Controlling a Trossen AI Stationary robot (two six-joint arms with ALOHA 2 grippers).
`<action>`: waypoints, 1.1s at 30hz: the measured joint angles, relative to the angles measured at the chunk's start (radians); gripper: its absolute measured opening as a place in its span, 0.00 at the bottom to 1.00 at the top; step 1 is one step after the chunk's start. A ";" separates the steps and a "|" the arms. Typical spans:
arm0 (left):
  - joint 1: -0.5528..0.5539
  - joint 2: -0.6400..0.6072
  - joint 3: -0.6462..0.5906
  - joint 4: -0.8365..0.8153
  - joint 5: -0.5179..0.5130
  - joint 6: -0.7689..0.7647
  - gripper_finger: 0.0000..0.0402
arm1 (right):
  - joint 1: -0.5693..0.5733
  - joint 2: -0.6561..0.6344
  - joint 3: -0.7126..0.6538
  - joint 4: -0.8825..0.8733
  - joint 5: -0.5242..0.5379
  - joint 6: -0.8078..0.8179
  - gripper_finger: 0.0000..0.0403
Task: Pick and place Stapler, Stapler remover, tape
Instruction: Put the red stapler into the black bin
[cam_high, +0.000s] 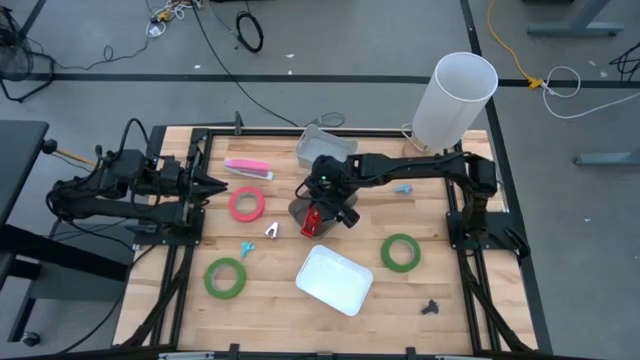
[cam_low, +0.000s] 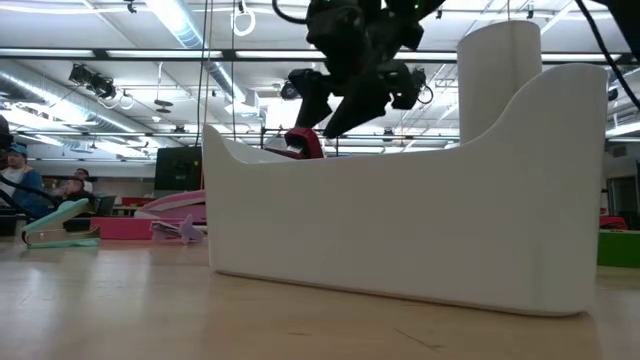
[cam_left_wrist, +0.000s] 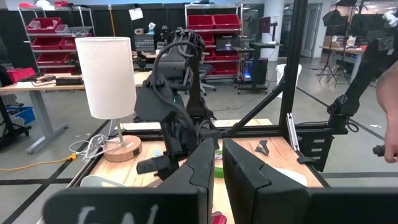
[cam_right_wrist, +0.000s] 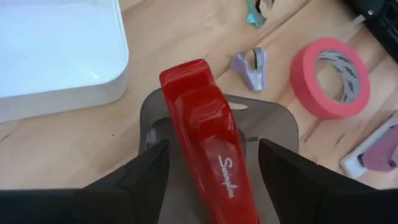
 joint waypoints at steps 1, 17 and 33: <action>0.000 0.000 0.000 0.000 0.000 0.000 0.09 | 0.000 0.006 0.000 0.000 0.000 -0.004 0.61; 0.000 0.000 0.000 0.000 0.000 0.000 0.09 | -0.002 0.060 0.000 0.044 0.008 -0.054 0.61; 0.000 0.000 0.000 0.000 0.000 0.000 0.09 | -0.004 0.059 0.000 0.036 0.000 -0.079 0.42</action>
